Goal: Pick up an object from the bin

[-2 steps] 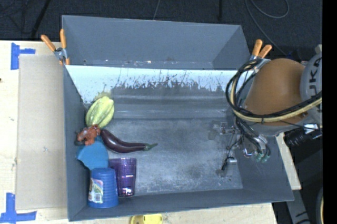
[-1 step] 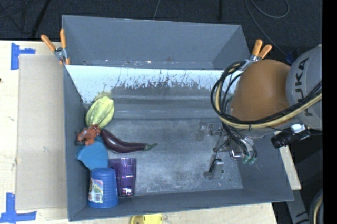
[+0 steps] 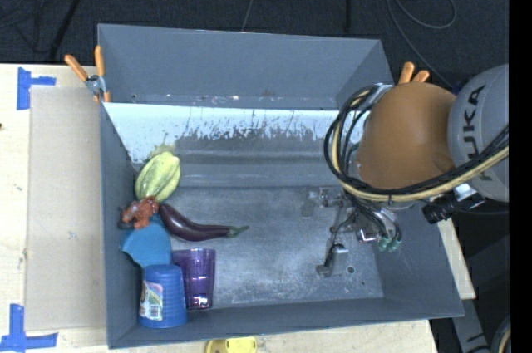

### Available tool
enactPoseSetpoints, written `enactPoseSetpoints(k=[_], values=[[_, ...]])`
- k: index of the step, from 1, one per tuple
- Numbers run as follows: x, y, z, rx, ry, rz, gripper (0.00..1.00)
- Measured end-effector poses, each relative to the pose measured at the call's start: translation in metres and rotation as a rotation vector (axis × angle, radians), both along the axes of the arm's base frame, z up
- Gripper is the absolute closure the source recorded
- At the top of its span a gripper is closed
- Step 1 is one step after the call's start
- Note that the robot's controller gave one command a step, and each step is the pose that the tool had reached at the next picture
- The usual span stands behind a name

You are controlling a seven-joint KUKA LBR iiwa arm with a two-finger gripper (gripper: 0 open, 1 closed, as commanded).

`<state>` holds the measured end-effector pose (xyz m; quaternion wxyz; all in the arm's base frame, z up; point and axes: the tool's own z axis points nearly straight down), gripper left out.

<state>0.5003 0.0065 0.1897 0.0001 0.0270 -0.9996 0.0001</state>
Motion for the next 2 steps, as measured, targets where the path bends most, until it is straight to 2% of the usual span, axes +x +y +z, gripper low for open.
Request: enactPoseSetpoints(k=[1,2], values=[[0.004,0.026,-0.022,0.001,-0.002,-0.001,0.00],[0.027,0.035,-0.068,0.001,-0.003,-0.083,0.00]])
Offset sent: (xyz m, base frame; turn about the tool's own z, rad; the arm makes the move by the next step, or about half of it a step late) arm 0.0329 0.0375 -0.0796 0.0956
